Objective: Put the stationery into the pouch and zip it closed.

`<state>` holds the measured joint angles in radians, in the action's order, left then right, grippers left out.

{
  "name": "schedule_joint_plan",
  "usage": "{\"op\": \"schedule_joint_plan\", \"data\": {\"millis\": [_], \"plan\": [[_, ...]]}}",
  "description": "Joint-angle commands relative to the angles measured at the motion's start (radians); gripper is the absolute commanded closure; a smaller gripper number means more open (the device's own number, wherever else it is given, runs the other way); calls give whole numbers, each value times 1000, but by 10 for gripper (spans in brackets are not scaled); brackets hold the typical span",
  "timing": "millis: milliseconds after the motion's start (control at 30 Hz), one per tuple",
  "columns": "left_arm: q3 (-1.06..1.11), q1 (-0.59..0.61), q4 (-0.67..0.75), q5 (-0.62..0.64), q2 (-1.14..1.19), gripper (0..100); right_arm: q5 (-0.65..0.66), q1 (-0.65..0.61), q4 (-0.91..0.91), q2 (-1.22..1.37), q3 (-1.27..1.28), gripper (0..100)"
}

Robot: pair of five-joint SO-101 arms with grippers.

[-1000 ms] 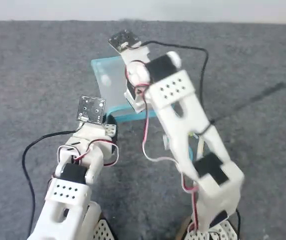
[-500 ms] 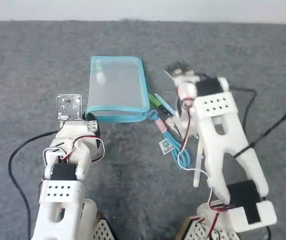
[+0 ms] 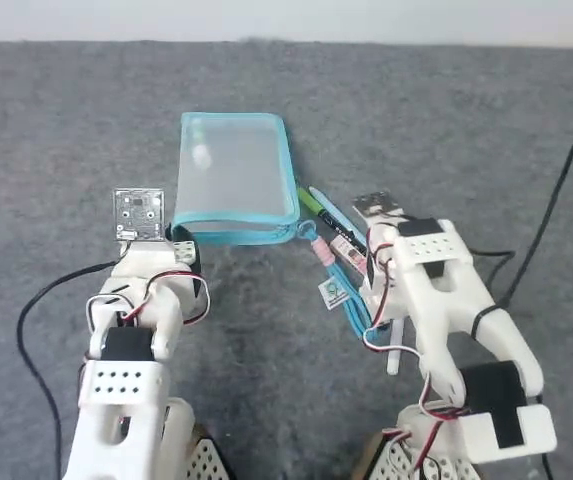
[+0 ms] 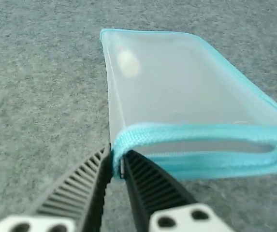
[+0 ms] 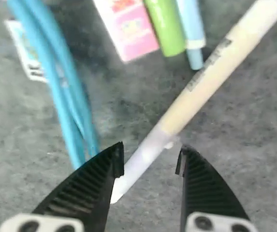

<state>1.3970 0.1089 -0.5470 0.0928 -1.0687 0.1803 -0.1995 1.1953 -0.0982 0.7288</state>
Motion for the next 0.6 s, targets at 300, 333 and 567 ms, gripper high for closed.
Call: {"op": "schedule_joint_plan", "data": {"millis": [300, 333, 567], "plan": [[8, 5, 38, -5, -21, 988, 0, 108, -96, -59, 11, 976], [10, 3, 38, -5, -21, 988, 0, 116, -91, -59, -11, 977], [12, 3, 38, -5, -20, 988, 29, 182, 28, -56, -290, 979]]}}
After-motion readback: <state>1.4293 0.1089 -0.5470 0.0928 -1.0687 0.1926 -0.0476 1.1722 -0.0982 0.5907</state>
